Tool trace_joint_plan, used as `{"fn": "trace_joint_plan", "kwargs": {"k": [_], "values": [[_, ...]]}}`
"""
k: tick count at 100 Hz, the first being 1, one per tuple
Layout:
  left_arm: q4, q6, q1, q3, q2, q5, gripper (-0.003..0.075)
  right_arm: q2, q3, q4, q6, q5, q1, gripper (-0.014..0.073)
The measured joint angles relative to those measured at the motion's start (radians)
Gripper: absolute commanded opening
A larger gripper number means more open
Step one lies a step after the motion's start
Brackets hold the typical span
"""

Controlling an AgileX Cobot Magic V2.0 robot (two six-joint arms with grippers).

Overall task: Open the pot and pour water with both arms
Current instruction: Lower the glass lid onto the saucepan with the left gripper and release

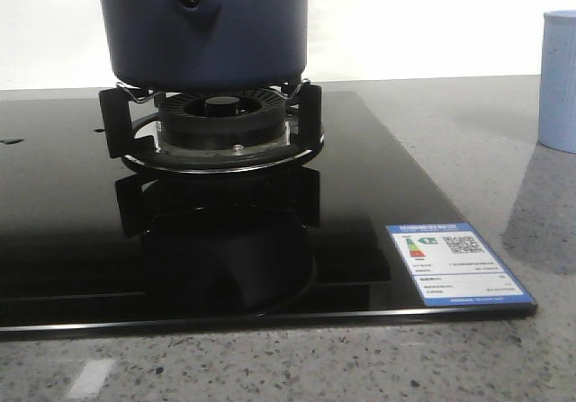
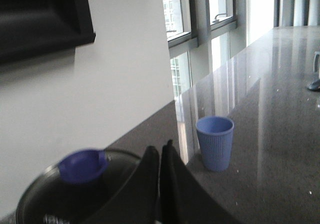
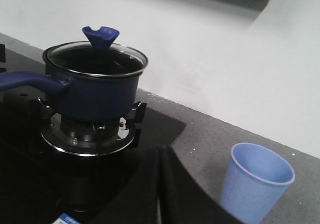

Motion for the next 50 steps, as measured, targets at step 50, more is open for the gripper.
{"fn": "trace_joint_plan", "kwargs": {"k": [50], "values": [[0.014,0.006,0.0,0.517,-0.549,-0.115,-0.0019,-0.16,0.096,0.04,-0.002,-0.017,0.0,-0.0066]]}}
